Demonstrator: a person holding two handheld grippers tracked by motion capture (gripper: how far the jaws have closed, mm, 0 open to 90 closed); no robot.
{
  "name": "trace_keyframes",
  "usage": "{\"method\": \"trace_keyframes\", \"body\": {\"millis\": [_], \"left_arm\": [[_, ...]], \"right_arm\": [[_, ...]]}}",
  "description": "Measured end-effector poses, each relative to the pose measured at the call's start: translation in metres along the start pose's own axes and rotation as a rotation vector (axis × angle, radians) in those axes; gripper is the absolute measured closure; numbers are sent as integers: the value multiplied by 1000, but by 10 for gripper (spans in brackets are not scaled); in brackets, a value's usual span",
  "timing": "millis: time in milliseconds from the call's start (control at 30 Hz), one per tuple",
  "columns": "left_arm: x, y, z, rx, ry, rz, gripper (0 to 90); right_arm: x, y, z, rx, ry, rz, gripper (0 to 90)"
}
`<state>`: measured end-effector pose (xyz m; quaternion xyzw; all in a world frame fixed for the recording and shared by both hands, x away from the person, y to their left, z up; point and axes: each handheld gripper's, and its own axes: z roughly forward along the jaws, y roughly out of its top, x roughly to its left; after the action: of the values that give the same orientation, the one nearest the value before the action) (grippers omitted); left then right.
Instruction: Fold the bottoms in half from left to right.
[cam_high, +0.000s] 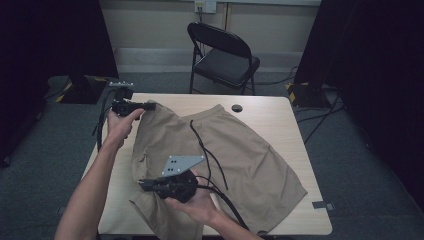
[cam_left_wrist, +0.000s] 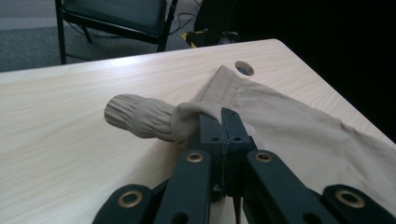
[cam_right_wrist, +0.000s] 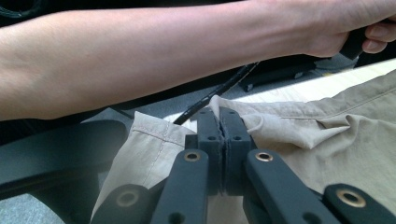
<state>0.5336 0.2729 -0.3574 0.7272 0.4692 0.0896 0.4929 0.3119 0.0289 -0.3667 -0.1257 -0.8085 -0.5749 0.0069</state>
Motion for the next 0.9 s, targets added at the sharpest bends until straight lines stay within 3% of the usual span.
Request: {"method": "trace_keyframes", "body": {"millis": [33,67,333,567,767,900], "left_arm": [[0,0,0,0,0,0,900],[1,3,-6,-31,-10,-14,900],[1,20,-29,-57,12,-18,900],[-4,40,-46,-95,36,2,900],[-13,70,-68,-116,58,41,900],[-15,73,-68,-123,67,38,900]], "right_arm": [[0,0,0,0,0,0,889],[2,4,-1,-7,5,-13,889],[5,24,-7,-65,6,-34,889],[6,42,-13,-118,6,-45,889],[7,67,-25,-200,-8,-74,889],[4,75,-36,-235,-23,-85,889]]}}
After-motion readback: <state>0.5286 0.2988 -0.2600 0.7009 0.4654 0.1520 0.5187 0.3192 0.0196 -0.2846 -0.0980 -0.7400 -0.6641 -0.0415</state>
